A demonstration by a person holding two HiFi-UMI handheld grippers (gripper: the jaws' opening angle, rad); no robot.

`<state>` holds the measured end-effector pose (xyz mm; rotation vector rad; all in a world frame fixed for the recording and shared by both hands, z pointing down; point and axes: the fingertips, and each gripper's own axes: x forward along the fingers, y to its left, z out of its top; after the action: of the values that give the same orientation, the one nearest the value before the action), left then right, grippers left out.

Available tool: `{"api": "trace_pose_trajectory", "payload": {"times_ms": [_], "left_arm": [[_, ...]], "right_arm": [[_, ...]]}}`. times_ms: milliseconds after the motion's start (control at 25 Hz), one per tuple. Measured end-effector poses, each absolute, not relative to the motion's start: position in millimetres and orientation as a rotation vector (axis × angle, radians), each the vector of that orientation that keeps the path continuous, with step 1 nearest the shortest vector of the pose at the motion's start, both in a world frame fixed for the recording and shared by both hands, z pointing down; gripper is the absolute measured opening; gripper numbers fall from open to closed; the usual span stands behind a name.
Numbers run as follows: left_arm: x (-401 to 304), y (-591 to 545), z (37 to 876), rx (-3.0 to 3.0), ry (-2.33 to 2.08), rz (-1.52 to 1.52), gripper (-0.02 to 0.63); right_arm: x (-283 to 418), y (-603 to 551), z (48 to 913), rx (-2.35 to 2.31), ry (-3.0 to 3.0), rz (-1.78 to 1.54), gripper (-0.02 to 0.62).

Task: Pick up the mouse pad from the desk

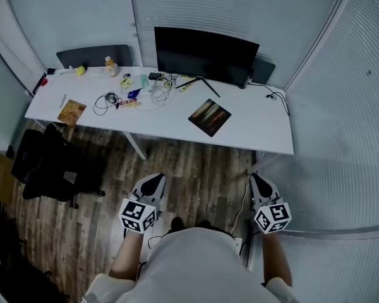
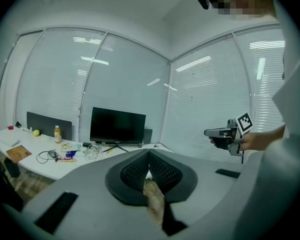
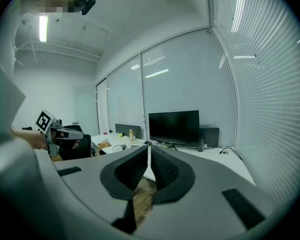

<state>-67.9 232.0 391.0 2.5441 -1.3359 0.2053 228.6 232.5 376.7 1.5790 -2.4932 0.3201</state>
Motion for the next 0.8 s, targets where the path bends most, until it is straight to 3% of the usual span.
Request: {"api": "trace_pose_trajectory", "payload": {"times_ms": [800], "left_arm": [[-105.2,206.5,417.8,2.571,-1.22,0.245,0.015]], "right_arm": [[192.0,226.5,400.1,1.637,-2.406,0.397,0.041]]}}
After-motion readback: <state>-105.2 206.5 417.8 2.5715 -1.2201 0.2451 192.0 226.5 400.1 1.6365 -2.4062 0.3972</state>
